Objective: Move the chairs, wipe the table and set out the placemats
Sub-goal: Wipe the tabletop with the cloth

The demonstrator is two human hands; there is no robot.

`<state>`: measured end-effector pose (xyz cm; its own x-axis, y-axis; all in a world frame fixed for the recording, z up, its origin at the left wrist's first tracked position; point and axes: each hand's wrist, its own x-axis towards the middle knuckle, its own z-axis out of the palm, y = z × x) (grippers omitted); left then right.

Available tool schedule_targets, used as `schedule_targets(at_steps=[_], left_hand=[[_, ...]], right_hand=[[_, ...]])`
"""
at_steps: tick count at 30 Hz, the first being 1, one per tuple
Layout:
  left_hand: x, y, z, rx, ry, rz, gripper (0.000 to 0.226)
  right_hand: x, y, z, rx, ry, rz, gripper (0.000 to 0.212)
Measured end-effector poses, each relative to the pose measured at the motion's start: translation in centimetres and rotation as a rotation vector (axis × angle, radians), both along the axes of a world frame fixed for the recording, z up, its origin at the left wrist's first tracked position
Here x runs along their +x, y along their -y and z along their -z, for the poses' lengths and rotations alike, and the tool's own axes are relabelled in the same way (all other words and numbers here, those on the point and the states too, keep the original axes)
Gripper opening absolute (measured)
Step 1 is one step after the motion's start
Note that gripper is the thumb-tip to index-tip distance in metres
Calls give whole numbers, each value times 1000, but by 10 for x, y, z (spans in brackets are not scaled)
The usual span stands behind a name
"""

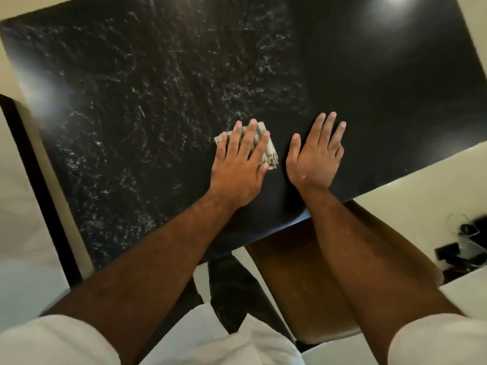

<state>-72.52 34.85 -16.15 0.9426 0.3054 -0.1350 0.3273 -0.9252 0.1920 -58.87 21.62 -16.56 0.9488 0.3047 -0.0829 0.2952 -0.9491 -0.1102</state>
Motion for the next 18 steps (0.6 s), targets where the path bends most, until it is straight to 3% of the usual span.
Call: schedule_targets(at_steps=[10,18], left_hand=[[119,-25,9,55,61,197,71],[166,-63,7,30,39,36,74]], right_hand=[[54,-5,12,-32,78,-100,73],[73,-6,11,-8,75,-122,77]])
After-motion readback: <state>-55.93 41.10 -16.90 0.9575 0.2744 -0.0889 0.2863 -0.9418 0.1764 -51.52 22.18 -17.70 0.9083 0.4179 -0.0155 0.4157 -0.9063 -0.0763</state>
